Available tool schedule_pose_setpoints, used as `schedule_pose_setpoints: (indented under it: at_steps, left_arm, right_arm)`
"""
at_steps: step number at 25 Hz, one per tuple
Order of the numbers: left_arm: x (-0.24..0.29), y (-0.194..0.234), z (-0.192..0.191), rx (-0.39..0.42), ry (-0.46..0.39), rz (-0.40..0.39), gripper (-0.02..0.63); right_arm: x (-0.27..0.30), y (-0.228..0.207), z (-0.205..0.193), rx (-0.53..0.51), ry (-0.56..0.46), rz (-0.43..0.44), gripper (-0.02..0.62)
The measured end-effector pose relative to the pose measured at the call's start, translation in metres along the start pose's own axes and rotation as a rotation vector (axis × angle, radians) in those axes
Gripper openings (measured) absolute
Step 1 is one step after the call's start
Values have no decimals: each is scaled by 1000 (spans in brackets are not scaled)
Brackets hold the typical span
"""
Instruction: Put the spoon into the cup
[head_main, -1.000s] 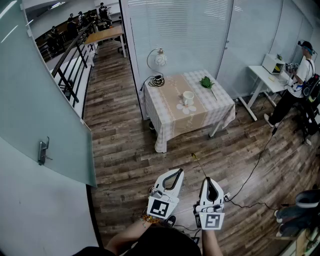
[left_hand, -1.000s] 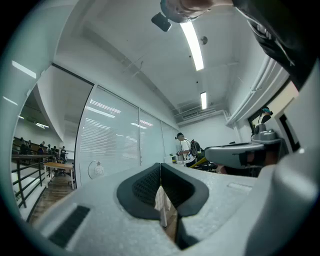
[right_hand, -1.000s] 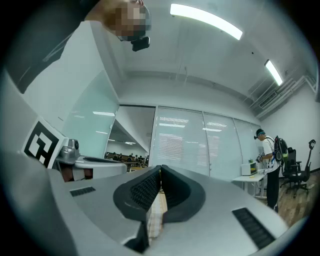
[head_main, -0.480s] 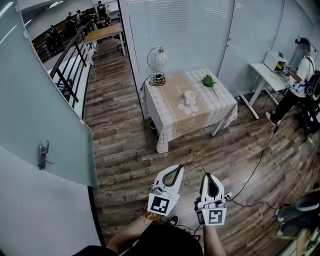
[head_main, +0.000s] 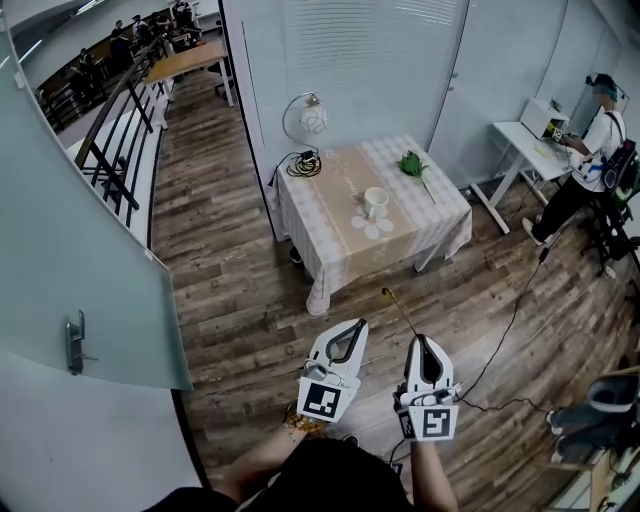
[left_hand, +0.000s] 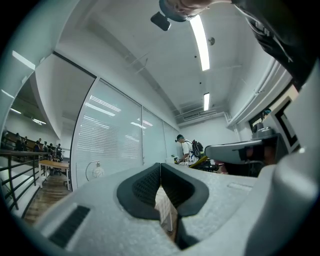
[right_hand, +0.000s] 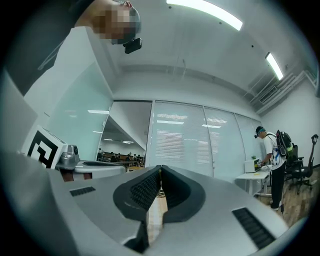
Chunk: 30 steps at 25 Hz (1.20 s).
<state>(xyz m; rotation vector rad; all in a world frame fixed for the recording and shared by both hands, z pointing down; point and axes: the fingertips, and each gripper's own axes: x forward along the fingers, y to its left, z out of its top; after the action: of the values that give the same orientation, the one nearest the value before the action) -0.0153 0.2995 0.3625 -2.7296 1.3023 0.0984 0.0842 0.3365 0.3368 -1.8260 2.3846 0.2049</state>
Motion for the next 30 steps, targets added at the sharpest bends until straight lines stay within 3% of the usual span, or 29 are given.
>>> schedule_pose_setpoints:
  at_steps: [10,15,21,30]
  left_arm:
    - [56,82,-18,-18,11,-104,17]
    - [93,104,-29,-18,20,-112,17]
    - [167,125,-47,15,52,-71,17]
    - [291,127,-56,33,72,31,17]
  right_arm:
    - [92,-12,-24,-59,46,-134,8]
    - [129,-37,-38,-58,56,-148,8]
    - [191,-89,-62,-32,52,-98,8]
    - [277,-185,-103,31,117,48,8]
